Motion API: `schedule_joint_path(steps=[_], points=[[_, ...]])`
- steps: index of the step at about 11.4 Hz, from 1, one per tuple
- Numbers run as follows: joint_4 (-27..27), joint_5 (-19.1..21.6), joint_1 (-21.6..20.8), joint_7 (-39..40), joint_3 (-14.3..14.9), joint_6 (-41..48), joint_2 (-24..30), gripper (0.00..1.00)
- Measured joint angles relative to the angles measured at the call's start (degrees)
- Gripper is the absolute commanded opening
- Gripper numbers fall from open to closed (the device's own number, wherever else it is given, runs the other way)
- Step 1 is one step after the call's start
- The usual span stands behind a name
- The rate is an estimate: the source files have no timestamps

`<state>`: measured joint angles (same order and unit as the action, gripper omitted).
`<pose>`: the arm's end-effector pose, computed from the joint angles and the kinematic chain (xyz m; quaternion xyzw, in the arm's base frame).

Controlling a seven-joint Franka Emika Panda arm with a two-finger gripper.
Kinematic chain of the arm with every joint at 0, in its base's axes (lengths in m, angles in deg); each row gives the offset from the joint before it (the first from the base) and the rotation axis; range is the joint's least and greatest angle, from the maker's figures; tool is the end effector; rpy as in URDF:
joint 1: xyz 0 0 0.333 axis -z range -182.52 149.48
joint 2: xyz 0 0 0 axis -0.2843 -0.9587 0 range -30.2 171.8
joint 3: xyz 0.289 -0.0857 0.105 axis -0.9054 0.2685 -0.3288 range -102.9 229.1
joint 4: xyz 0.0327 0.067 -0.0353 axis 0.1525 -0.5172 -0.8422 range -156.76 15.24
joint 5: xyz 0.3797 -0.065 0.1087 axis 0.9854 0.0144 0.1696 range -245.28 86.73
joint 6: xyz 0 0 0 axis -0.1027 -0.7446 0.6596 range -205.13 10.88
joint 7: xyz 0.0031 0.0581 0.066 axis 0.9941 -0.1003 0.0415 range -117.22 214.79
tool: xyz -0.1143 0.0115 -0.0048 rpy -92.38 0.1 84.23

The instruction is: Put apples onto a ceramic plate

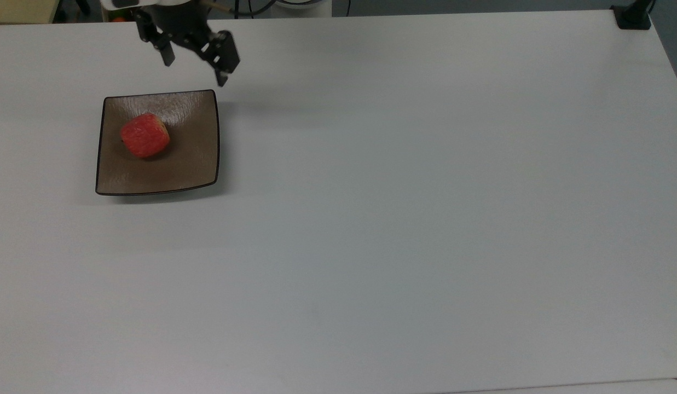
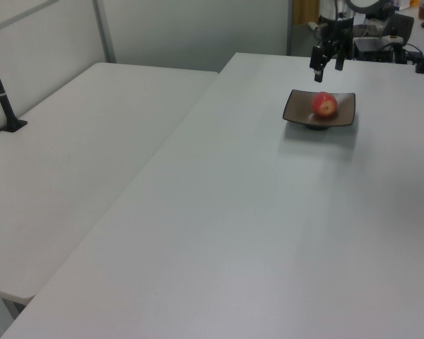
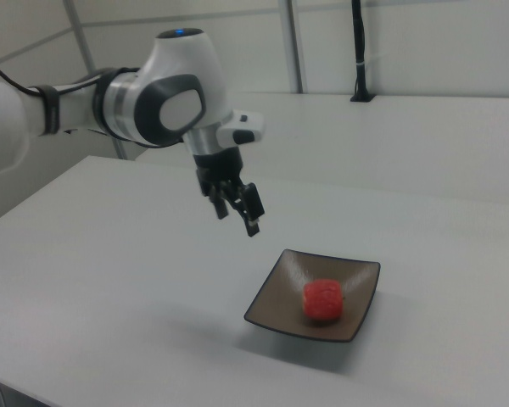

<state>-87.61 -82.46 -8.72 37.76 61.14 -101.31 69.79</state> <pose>0.5772 -0.0635 0.4995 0.9898 -0.1374 0.0301 0.0245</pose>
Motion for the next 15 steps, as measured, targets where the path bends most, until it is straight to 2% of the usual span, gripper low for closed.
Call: schedule_joint_path(steps=[2, 4, 9, 15], points=[[-0.08, 0.01, -2.72, 9.79, -0.1, 4.0, 1.6, 1.0], [-0.15, 0.21, -4.14, 14.61, -0.15, 4.99, 2.2, 1.0], [-0.18, 3.34, -6.19, 15.31, -0.25, 4.99, 2.59, 1.0], [-0.44, 3.65, -7.39, 13.85, -0.25, 4.99, 2.59, 1.0]])
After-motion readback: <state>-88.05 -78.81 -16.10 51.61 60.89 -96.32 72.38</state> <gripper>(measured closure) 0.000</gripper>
